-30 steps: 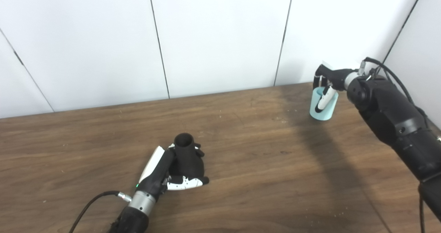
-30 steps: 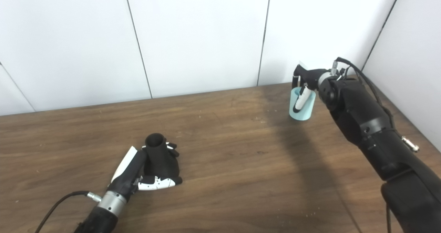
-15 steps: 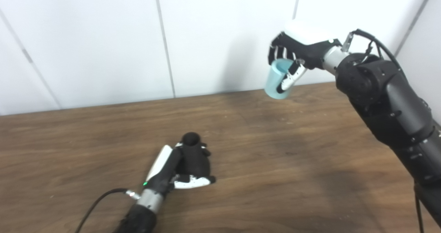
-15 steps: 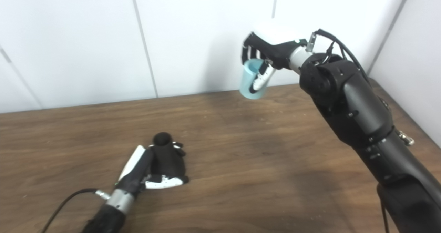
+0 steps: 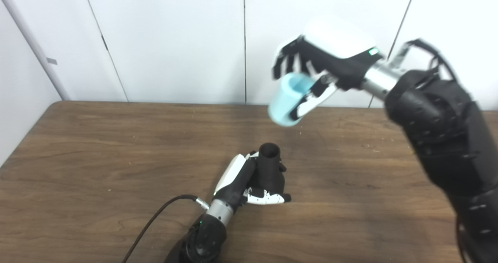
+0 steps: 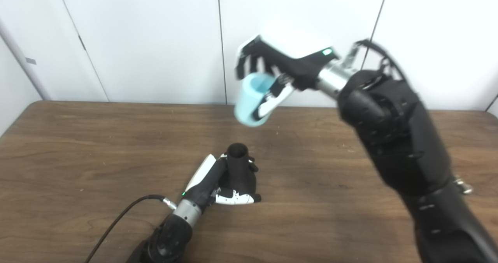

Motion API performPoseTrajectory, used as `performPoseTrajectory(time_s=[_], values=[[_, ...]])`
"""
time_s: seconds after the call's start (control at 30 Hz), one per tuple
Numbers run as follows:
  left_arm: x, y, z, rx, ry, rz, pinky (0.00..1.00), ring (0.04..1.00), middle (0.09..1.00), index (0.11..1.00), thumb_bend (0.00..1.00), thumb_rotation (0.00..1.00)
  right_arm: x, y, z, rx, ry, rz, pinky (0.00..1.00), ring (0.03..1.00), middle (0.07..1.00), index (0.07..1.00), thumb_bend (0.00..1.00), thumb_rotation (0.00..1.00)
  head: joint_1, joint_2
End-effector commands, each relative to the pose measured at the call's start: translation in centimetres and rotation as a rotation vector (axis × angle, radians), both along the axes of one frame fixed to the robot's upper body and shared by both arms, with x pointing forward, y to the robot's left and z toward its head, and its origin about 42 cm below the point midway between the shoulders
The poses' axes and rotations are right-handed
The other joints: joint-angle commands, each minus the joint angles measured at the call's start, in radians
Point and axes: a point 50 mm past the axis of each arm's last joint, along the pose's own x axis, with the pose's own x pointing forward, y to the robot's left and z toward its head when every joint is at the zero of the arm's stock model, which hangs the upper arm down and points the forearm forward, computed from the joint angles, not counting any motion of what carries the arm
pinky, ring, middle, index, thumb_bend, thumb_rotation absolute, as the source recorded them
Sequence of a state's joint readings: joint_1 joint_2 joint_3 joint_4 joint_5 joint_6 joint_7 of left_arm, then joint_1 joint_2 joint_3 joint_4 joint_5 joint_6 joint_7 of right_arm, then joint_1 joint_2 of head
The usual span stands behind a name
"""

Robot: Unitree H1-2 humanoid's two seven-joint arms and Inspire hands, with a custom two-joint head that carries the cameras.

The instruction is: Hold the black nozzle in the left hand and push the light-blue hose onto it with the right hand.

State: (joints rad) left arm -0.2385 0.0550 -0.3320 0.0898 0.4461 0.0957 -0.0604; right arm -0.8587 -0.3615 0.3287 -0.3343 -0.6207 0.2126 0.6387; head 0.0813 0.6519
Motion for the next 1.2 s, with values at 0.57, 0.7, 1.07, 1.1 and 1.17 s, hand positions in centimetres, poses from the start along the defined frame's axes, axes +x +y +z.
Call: performPoseTrajectory(time_s=[0.57,0.7,1.07,1.1,1.17], values=[[-1.6,-0.1,-2.9,0.048,0.182,-0.044,1.0,0.936,0.775,0.485,0.52,0.08,-1.8,2.9,-0.1,-0.085,0.049,0.082,0.22,0.298,0.423,0.519,0.52,0.0,-0.022,0.01],[-1.6,-0.1,-2.9,0.05,0.184,-0.045,1.0,0.936,0.775,0.485,0.52,0.08,-1.5,2.9,-0.3,-0.117,0.041,0.065,0.2,0.272,0.405,0.514,0.52,0.0,-0.023,0.01],[-1.7,-0.2,-3.0,0.051,0.188,-0.046,1.0,0.936,0.773,0.485,0.52,0.08,-1.0,3.6,-0.4,-0.209,-0.054,-0.009,0.22,0.296,0.416,0.514,0.52,0.0,-0.022,0.012],[-1.7,-0.2,-3.0,0.05,0.188,-0.046,1.0,0.936,0.773,0.485,0.52,0.08,-0.9,3.7,-0.5,-0.22,-0.063,-0.018,0.22,0.293,0.417,0.511,0.53,0.0,-0.022,0.012],[-1.7,-0.3,-2.9,0.05,0.189,-0.046,1.0,0.936,0.773,0.485,0.52,0.08,-0.9,3.9,-0.7,-0.239,-0.082,-0.031,0.21,0.284,0.416,0.504,0.53,0.0,-0.022,0.012]])
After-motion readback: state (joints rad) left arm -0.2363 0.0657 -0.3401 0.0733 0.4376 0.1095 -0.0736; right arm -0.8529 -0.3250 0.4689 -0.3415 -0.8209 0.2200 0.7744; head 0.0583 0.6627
